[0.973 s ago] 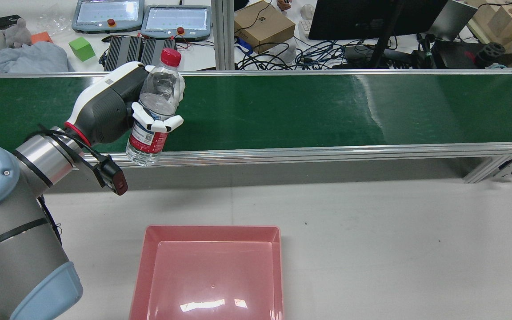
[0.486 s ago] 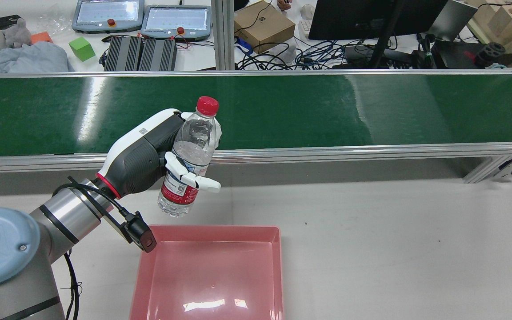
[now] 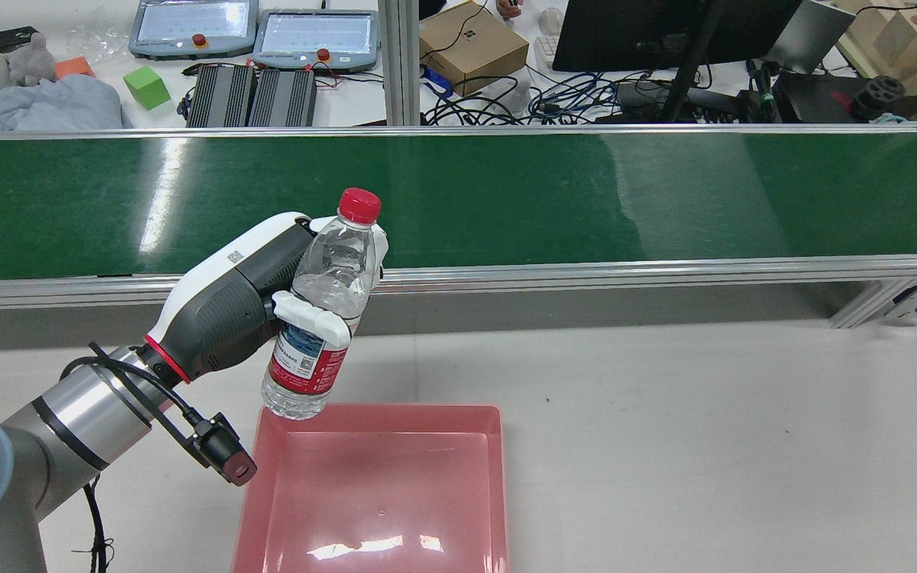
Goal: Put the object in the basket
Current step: 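Lift the bottle off the belt and carry it over the pink basket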
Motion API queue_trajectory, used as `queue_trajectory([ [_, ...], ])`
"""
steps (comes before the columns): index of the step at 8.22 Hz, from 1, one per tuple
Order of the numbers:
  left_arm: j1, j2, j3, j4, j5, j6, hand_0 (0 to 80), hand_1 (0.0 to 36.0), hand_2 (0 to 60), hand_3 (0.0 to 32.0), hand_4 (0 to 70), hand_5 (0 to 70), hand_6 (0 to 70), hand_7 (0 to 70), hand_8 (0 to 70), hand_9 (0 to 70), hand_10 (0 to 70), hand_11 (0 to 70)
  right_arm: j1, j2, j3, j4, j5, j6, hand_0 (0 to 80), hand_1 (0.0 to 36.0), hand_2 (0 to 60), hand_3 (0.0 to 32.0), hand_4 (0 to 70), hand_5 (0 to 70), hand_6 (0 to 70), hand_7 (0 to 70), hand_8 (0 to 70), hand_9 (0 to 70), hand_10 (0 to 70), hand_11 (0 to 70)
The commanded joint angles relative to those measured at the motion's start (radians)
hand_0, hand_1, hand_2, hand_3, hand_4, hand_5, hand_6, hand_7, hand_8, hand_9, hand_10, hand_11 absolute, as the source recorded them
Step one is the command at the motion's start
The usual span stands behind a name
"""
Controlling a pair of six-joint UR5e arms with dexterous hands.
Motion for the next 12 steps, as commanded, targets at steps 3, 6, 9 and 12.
queue_trajectory([
  [3,0.001,0.008,-0.048,0.036,0.004,0.029,37.1,0.0,0.0,0.0,20.7,44.8,19.3,22.4,33.8,42.8,29.6,41.7,0.0,0.0,0.0,0.0,0.0,0.0,0.0,0.0,0.0,0.0,0.0,0.0,0.0,0.0,0.0,0.0,0.0,0.0],
  [6,0.0,0.009,-0.049,0.042,0.004,0.029,23.8,0.0,0.0,0.0,12.9,28.3,8.7,5.2,12.1,14.5,13.9,19.5,0.0,0.0,0.0,0.0,0.0,0.0,0.0,0.0,0.0,0.0,0.0,0.0,0.0,0.0,0.0,0.0,0.0,0.0],
  [9,0.001,0.009,-0.049,0.053,0.005,0.027,21.8,0.0,0.0,0.0,12.0,22.1,5.9,0.6,6.0,8.5,7.5,10.2,-0.002,0.0,0.0,0.0,0.0,0.0,0.0,0.0,0.0,0.0,0.0,0.0,0.0,0.0,0.0,0.0,0.0,0.0],
  [12,0.001,0.008,-0.049,0.053,0.005,0.027,21.1,0.0,0.0,0.0,10.5,22.8,5.4,0.2,4.9,7.3,6.0,8.1,0.0,0.0,0.0,0.0,0.0,0.0,0.0,0.0,0.0,0.0,0.0,0.0,0.0,0.0,0.0,0.0,0.0,0.0],
])
